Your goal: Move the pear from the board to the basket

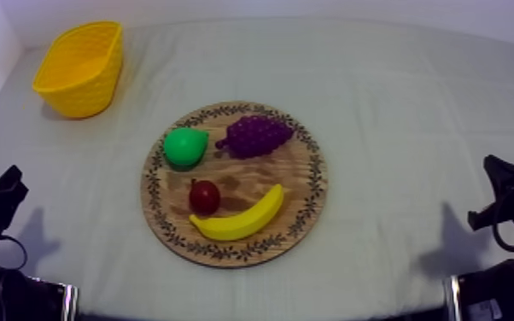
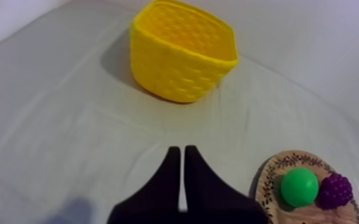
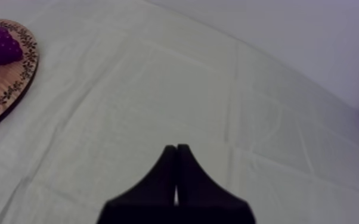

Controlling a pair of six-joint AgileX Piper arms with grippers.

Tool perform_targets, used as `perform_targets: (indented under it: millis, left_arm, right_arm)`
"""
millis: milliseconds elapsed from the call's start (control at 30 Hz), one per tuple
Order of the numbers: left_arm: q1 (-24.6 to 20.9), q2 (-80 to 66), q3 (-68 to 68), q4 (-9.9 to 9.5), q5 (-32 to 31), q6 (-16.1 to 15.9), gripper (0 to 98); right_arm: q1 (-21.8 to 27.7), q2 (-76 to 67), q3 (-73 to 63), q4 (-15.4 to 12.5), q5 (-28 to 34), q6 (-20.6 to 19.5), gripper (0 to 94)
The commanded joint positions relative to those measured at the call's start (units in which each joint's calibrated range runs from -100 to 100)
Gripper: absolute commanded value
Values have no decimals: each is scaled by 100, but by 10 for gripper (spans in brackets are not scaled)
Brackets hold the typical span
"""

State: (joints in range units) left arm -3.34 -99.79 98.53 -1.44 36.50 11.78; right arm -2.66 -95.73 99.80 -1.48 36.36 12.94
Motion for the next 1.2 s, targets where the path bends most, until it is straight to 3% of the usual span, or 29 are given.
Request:
perform_targets:
  millis: [0, 367, 733, 1167]
  left_arm:
    - [48, -4, 2, 0, -4, 76, 0]
    - [578, 16, -57, 6, 3, -217, 3]
    - [1164, 1035, -528, 50, -63, -150, 1]
    - [1912, 2916, -2883, 178, 1920, 12, 0]
  right_arm:
    - [-2, -3, -2, -1, 2, 0, 4]
    - [-2, -3, -2, -1, 2, -1, 4]
    - [-2, -3, -2, -1, 2, 0, 4]
    - [-2, -3, -2, -1, 2, 2, 4]
